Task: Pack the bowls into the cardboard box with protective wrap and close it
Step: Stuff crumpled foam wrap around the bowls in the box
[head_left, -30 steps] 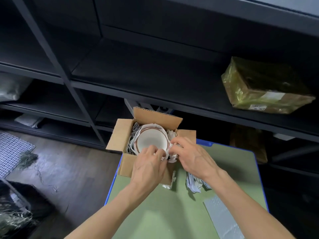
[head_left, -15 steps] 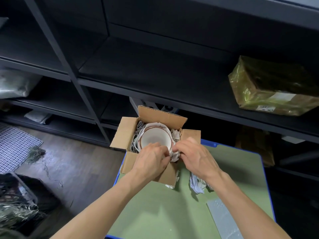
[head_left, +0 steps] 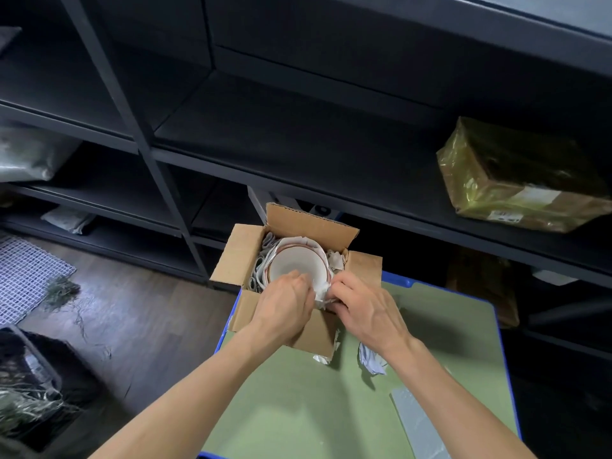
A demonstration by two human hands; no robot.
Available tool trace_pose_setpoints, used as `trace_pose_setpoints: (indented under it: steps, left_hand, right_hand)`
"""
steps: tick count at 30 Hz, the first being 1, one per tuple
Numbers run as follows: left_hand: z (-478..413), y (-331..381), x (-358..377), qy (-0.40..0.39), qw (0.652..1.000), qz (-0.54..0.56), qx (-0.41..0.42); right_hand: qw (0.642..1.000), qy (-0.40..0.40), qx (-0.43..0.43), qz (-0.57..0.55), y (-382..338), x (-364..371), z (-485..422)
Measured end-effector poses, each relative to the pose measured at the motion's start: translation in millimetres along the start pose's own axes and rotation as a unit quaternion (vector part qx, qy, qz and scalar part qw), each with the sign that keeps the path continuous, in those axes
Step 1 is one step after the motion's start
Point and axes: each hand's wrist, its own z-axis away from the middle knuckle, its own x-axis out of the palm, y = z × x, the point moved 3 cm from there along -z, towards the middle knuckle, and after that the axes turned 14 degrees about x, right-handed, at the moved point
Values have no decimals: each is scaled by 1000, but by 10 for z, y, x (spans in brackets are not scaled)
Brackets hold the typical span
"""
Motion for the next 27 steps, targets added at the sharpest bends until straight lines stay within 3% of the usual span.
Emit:
trace_pose_setpoints:
  steps: [9,12,15,22,27]
  left_hand:
    - [103,46,7,64,995,52,57]
    - [132,94,51,65,996,1,64]
    - [125,112,77,62,997,-28,47]
    - [12,207,29,14,997,12,-75]
    - [93,186,75,8,1000,-18,3]
  right_hand:
    - [991,-51,-111,58,115,-51,86]
    - [994,-69,-81,36,169,-104,91]
    - [999,-36,-33,9,177,-175,39]
    - [999,-18,27,42,114,-49,-134]
    - [993,-46,28,106,4,-10,-212]
